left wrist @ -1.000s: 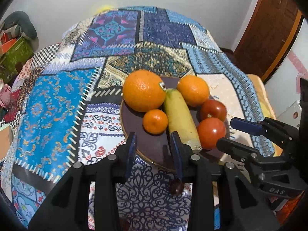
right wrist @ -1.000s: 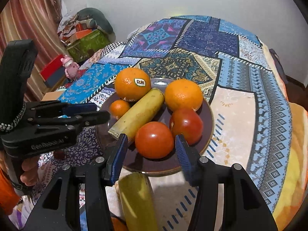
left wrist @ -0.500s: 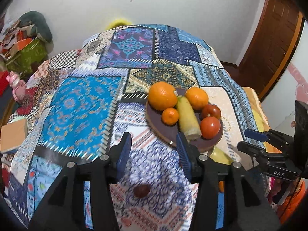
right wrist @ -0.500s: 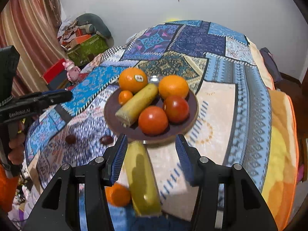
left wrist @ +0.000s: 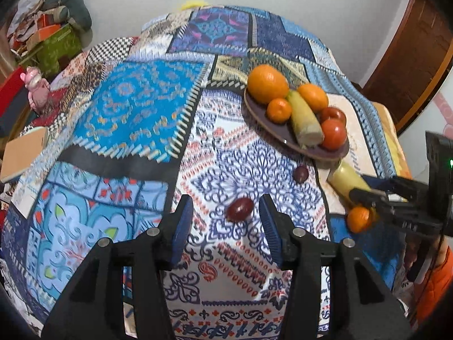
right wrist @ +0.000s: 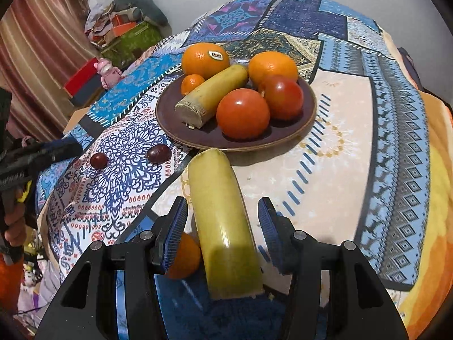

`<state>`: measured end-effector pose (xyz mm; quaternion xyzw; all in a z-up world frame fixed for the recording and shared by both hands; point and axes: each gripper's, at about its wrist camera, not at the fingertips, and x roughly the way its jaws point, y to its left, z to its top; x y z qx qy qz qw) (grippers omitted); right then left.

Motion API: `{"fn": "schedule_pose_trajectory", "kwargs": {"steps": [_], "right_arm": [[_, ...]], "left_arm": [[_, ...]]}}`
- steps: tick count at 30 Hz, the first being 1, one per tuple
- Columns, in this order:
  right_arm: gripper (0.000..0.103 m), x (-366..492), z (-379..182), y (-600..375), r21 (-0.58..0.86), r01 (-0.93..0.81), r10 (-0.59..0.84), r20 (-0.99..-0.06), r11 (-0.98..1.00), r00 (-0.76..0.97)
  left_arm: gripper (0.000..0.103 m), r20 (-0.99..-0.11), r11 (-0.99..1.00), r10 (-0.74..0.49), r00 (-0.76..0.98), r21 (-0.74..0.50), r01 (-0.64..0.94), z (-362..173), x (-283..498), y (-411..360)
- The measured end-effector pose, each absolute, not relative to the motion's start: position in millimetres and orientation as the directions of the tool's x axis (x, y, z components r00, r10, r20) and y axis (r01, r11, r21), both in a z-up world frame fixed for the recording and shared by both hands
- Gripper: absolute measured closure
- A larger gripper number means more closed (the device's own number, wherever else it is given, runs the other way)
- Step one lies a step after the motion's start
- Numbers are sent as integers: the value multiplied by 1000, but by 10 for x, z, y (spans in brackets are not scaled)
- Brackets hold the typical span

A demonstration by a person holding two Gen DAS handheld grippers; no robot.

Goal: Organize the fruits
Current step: 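Grasp the yellow cucumber with the right tool while the left tool grasps a dark grape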

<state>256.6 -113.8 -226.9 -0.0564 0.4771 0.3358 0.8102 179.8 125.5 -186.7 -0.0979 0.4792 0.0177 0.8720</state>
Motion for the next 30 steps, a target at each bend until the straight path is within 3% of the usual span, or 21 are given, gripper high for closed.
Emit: {"fn": "schedule_pose_trajectory", "kwargs": {"steps": [3,9,19,24,30], "right_arm": [[64,2624,-2318,-1097,253,-602,502,-816,757,288],[68,2547,-2318,-1179,242,-602,497,-815,761,299],[68,2417,-2293,-1572,212,-548,449,-824,809,345],[67,2366,-2349,-1594,212,-544,445,-828,812,341],[68,2392,-2386,-1527,172,-546,431,-814,820,390]], "left_arm": [[55,-843,979,-79,531,-165,-116,-1938,1795,1222],[55,-849,983,-81,522,-155,-100,-2055,1856,1132],[66,-850,989,-50,524,-116,-95,-2156,1950,1062],[79,-847,990,-23,531,-92,-103,-2173,1942,1072],[79,-845,990,-24,534,-93,-102,-2155,1924,1081]]}}
